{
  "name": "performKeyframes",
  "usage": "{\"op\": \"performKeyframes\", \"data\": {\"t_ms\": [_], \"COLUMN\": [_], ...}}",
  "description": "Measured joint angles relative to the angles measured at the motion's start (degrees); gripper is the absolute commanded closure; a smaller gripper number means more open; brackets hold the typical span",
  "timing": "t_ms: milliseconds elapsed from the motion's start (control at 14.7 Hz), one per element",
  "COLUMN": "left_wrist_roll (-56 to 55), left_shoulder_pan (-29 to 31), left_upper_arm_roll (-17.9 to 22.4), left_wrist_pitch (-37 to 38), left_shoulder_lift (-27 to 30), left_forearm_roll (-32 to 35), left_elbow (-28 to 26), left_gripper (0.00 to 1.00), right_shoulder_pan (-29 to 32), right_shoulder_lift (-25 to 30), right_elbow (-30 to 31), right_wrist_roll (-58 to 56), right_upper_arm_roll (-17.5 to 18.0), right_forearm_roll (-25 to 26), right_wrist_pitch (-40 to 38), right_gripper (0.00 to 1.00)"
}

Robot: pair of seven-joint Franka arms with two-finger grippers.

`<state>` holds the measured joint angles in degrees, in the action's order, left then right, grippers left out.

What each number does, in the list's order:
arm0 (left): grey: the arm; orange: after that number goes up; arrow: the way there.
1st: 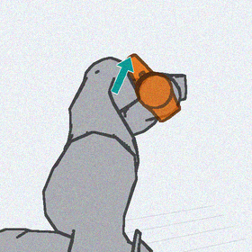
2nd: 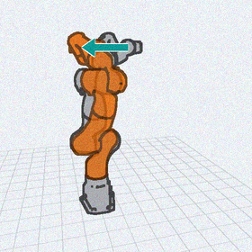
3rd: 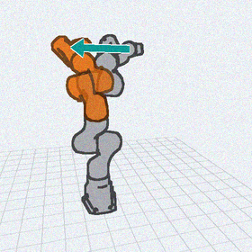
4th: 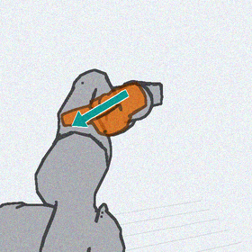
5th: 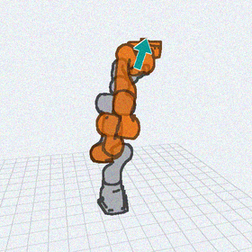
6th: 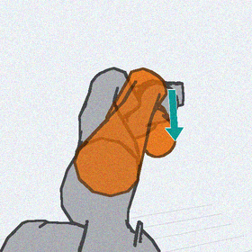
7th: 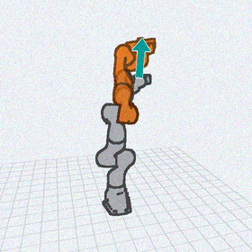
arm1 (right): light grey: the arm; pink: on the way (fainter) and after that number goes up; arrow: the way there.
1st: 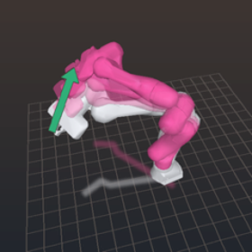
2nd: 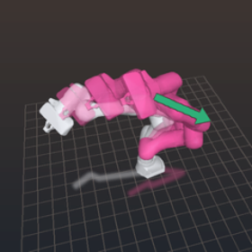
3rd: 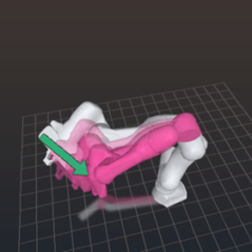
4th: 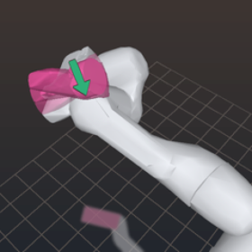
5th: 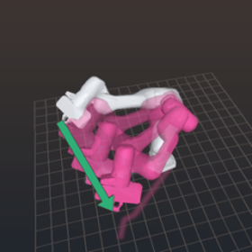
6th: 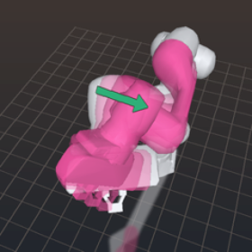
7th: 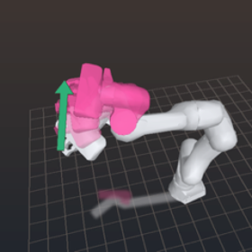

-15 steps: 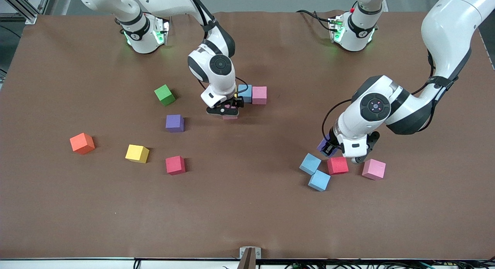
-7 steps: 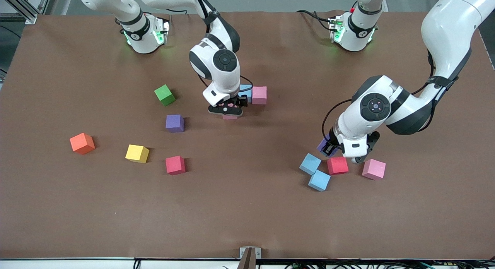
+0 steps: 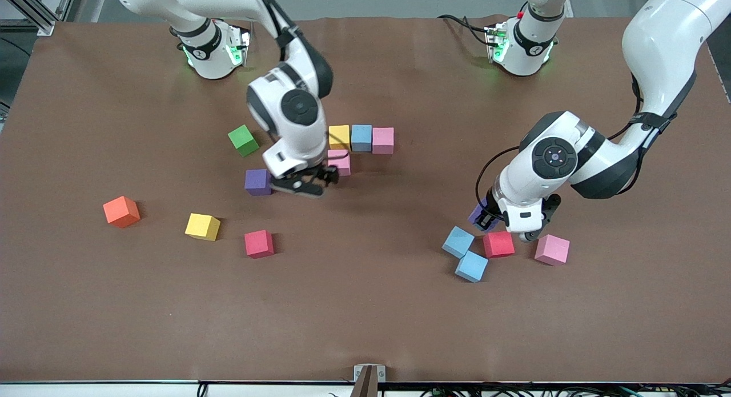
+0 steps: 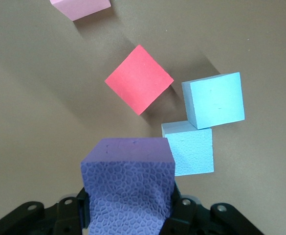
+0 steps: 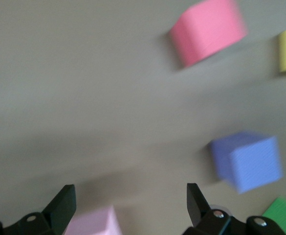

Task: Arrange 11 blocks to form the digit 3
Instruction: 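Move the right gripper to the yellow cube and grasp it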

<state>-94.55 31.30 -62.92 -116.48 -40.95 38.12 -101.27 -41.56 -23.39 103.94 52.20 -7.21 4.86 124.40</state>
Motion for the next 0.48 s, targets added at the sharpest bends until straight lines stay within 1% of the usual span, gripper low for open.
{"op": "performKeyframes", "data": {"t_ms": [136,273,409,477], "left_wrist_roll": [0.0,0.0,0.0,0.0], "left_shoulder_pan": [0.0,0.0,0.0,0.0], "left_upper_arm_roll": [0.0,0.0,0.0,0.0], "left_wrist_pitch": [0.0,0.0,0.0,0.0], "left_shoulder_lift": [0.0,0.0,0.0,0.0], "left_forearm_roll": [0.0,0.0,0.0,0.0], "left_elbow": [0.0,0.0,0.0,0.0], "left_gripper": [0.47,0.47,0.47,0.47], "right_shoulder_pan": [2.7,6.2,11.3,14.2], "right_shoulder_lift": [0.5,0.6,0.5,0.5], "right_elbow": [0.0,0.3,0.9,1.7], "right_wrist_roll": [-0.1,-1.6,-8.6,-12.2], "right_upper_arm_roll": [-1.7,-2.4,-2.7,-2.7], "right_forearm_roll": [2.2,3.5,3.7,3.7], "right_wrist_pitch": [-0.1,-0.1,0.5,2.0], "right_gripper": [0.00,0.00,0.00,0.00]}}
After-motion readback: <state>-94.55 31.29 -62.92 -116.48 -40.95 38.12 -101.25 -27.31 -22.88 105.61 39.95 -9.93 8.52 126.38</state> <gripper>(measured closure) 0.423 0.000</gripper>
